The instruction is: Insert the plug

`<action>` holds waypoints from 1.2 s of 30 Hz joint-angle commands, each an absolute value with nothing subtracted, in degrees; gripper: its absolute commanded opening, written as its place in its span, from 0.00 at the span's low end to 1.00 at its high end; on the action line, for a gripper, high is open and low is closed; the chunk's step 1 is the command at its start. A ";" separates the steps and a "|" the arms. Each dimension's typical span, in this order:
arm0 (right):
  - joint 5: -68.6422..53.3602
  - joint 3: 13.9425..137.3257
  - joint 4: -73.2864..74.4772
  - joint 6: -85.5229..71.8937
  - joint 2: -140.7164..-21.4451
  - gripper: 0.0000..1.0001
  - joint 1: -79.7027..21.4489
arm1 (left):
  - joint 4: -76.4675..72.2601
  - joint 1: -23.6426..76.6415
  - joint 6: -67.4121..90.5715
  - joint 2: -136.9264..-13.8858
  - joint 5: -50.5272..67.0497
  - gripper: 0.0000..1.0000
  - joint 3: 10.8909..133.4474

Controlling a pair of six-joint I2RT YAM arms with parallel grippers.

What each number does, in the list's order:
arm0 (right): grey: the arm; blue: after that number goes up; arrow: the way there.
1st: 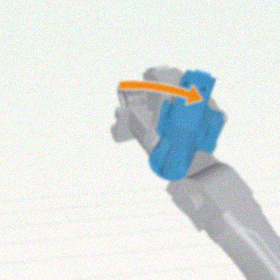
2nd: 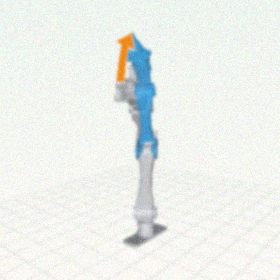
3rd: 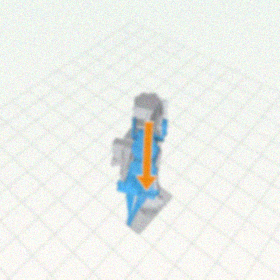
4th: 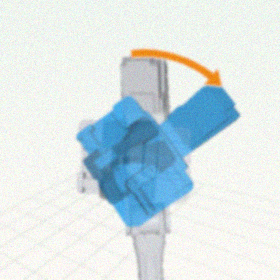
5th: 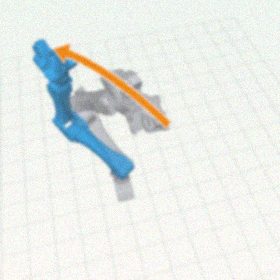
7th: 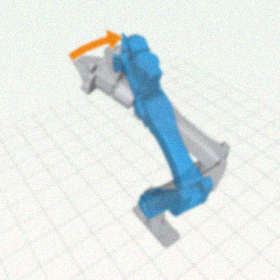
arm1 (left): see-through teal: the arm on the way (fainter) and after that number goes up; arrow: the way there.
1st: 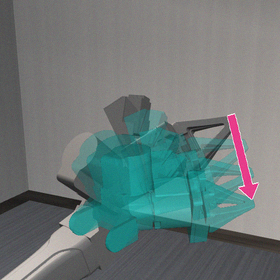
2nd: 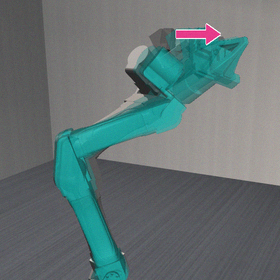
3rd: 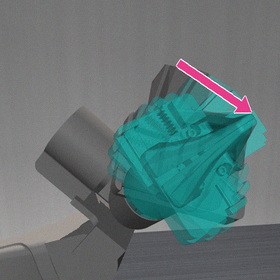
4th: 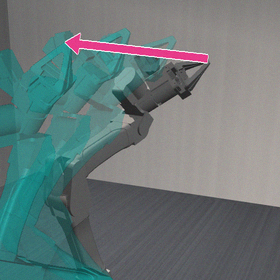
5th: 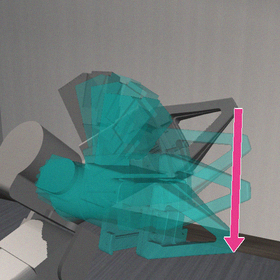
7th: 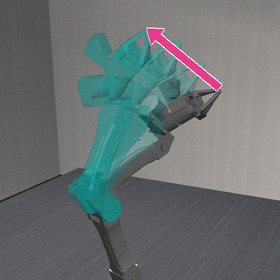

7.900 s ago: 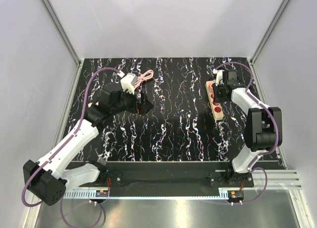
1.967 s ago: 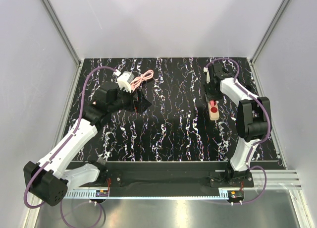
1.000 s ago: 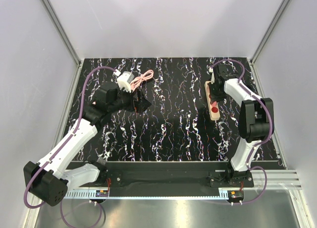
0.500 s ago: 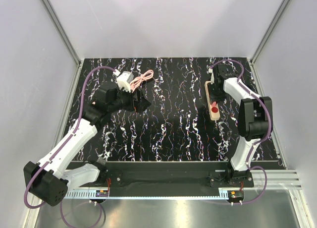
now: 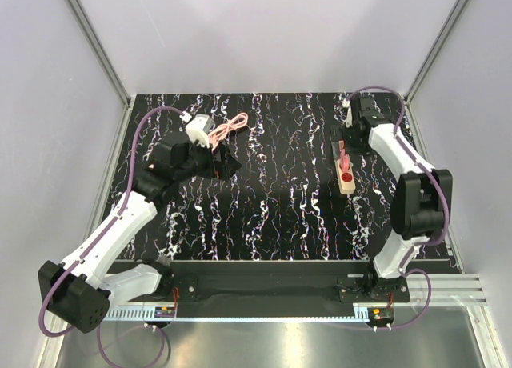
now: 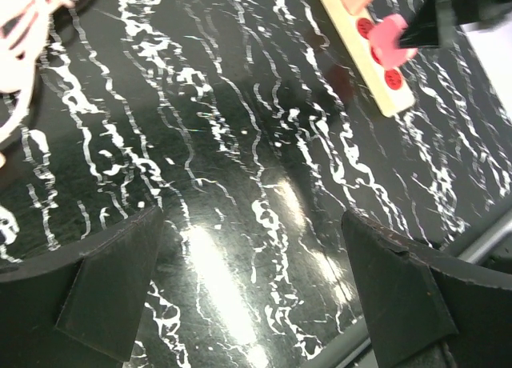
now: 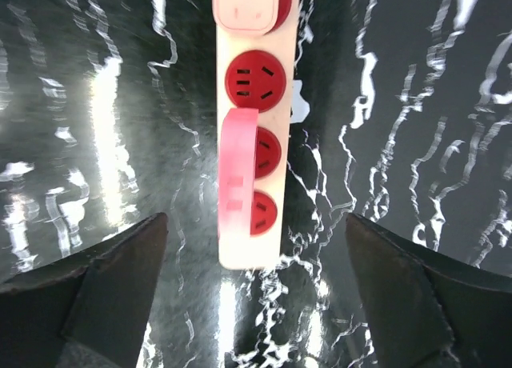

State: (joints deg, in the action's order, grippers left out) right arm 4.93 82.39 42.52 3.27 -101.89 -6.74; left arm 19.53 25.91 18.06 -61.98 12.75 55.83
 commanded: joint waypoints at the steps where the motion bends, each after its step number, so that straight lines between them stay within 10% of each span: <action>1: 3.17 83.68 42.45 2.64 -93.27 1.00 -7.29 | 17.49 25.58 18.55 -60.73 7.48 0.99 55.99; 12: 2.35 71.90 35.07 -21.10 -73.48 1.00 -15.02 | 22.57 21.63 30.66 -61.52 -13.96 0.99 56.60; 23: -15.90 61.70 31.90 -28.57 -65.31 1.00 -18.63 | 29.35 -5.78 43.59 -65.11 -16.08 0.99 55.46; 36: -22.85 57.48 32.61 -24.43 -62.40 1.00 -18.63 | 29.36 -9.23 44.74 -82.08 -7.57 0.97 56.95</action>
State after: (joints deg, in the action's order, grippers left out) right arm -20.40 57.67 34.26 -25.74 -64.40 -18.37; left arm 30.37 -8.93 43.94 -80.25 -10.85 55.22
